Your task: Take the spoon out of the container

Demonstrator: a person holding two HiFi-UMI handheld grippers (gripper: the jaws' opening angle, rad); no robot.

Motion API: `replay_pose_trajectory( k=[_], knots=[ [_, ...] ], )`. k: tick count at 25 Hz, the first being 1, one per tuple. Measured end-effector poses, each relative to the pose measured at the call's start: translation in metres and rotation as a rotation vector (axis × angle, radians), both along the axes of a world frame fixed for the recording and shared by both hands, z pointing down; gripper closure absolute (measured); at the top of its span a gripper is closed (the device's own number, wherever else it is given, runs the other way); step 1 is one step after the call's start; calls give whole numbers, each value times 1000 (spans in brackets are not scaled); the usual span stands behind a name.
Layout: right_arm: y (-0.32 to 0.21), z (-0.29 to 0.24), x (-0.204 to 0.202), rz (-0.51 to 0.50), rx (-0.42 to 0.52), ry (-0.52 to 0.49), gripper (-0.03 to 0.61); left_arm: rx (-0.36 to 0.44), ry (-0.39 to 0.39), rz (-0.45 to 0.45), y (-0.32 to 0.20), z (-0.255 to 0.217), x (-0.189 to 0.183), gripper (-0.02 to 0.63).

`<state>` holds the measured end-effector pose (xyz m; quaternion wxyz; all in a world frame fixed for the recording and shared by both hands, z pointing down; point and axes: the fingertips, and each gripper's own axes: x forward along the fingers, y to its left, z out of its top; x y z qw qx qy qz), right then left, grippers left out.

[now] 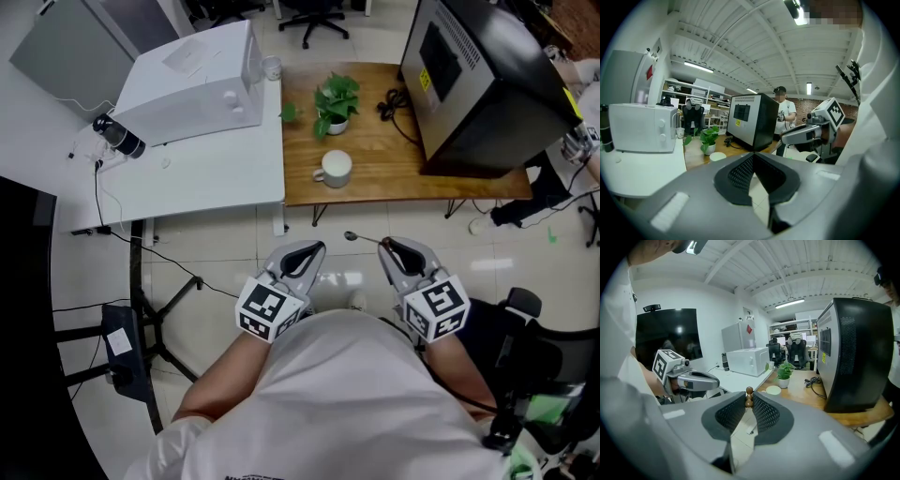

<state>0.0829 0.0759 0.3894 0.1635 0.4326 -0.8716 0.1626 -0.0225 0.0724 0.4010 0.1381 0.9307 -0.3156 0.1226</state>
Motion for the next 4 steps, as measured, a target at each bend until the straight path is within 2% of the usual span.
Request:
replay_pose_trajectory(
  k=[4],
  knots=[
    [0,0,1,0,-3,0,525,-1,2,2,0,0,2,609]
  ],
)
